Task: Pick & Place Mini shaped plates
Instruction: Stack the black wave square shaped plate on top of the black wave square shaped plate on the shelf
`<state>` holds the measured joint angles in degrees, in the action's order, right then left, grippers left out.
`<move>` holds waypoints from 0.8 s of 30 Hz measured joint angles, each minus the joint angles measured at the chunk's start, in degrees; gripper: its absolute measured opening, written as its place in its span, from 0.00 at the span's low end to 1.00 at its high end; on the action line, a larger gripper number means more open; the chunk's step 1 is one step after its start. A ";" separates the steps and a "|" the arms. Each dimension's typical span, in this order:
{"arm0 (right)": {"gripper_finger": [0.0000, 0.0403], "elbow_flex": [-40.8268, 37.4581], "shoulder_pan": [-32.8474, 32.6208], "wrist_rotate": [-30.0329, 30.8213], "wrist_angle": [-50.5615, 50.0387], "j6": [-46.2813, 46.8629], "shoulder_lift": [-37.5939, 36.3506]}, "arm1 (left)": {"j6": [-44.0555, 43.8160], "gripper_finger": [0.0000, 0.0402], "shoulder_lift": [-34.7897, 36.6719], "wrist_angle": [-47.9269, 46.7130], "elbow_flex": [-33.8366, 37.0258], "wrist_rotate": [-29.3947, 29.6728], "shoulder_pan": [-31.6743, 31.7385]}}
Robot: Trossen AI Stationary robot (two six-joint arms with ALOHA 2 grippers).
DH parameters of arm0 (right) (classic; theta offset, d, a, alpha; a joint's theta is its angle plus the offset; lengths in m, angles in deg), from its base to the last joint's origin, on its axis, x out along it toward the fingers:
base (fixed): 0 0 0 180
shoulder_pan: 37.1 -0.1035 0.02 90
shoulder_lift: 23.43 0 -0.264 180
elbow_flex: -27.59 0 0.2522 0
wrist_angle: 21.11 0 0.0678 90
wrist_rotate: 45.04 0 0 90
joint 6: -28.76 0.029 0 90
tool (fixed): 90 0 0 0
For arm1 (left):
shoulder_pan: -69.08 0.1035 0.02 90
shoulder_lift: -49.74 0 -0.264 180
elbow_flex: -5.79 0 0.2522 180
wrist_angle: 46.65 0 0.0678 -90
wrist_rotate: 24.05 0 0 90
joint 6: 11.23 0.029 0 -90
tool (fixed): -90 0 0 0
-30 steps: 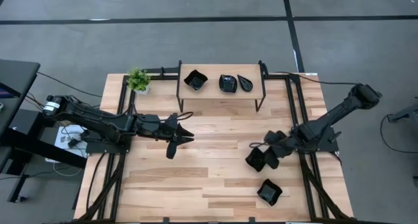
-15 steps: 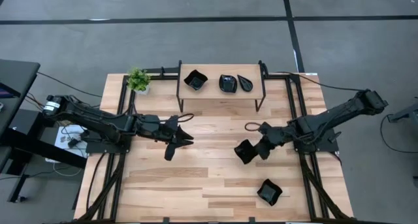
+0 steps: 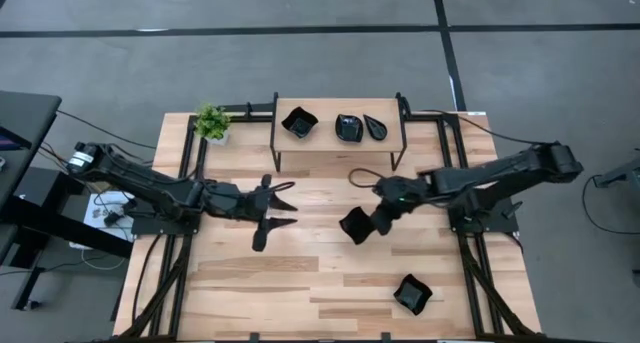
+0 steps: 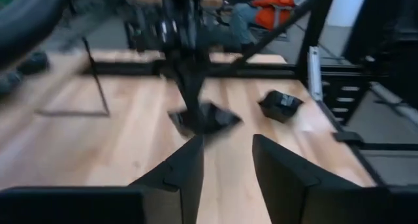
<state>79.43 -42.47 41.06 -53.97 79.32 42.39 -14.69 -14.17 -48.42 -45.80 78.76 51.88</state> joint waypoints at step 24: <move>0.00 31.53 11.65 -20.20 -1.09 -14.54 32.47 | 22.90 0.51 -8.33 -5.03 -1.75 9.69 -2.46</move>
<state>110.95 -30.82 20.87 -55.05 64.78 74.86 8.22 -22.49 -53.45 -47.55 88.45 49.42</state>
